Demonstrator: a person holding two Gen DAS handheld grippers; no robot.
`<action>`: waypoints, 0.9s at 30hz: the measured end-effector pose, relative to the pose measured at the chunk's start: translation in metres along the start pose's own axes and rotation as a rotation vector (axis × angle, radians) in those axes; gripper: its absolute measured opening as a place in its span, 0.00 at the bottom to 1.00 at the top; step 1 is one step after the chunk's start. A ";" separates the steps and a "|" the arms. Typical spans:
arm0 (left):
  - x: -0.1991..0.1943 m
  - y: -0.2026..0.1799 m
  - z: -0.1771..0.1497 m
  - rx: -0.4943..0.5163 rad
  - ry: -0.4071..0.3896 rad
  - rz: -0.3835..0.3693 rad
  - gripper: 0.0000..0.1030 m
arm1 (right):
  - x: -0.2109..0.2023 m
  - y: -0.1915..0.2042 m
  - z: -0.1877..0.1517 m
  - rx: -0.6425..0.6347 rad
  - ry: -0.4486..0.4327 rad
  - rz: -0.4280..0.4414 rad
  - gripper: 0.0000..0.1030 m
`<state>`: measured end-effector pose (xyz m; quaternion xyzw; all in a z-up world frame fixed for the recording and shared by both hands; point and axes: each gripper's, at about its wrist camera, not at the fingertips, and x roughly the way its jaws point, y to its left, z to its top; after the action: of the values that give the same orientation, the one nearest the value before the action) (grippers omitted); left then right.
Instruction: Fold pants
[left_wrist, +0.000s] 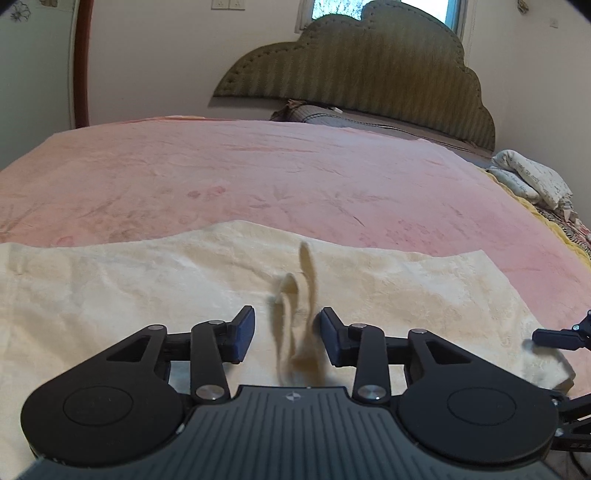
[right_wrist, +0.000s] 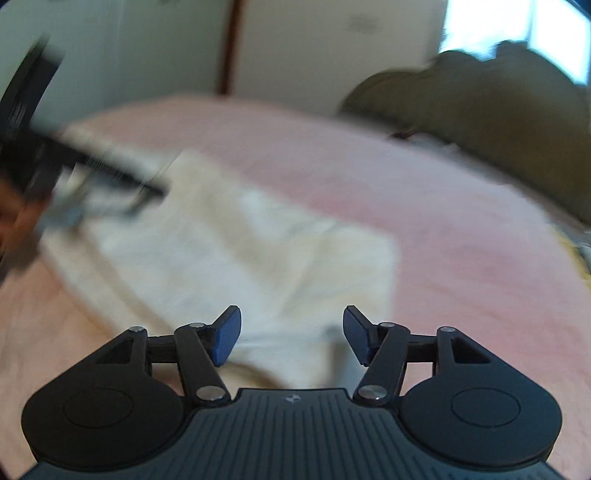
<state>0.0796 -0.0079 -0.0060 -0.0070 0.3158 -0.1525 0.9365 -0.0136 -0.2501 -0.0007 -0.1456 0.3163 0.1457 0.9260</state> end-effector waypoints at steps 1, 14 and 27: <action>-0.004 0.004 0.000 -0.007 -0.011 0.016 0.48 | 0.005 0.009 -0.001 -0.039 -0.005 -0.050 0.59; -0.047 0.055 0.004 -0.256 -0.051 -0.060 0.62 | 0.006 0.107 0.035 -0.235 -0.210 0.195 0.49; -0.044 0.051 0.004 -0.397 0.044 -0.362 0.65 | 0.022 0.114 0.032 -0.326 -0.193 0.008 0.32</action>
<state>0.0629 0.0537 0.0178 -0.2436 0.3534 -0.2524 0.8672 -0.0209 -0.1298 -0.0105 -0.2776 0.1990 0.2120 0.9156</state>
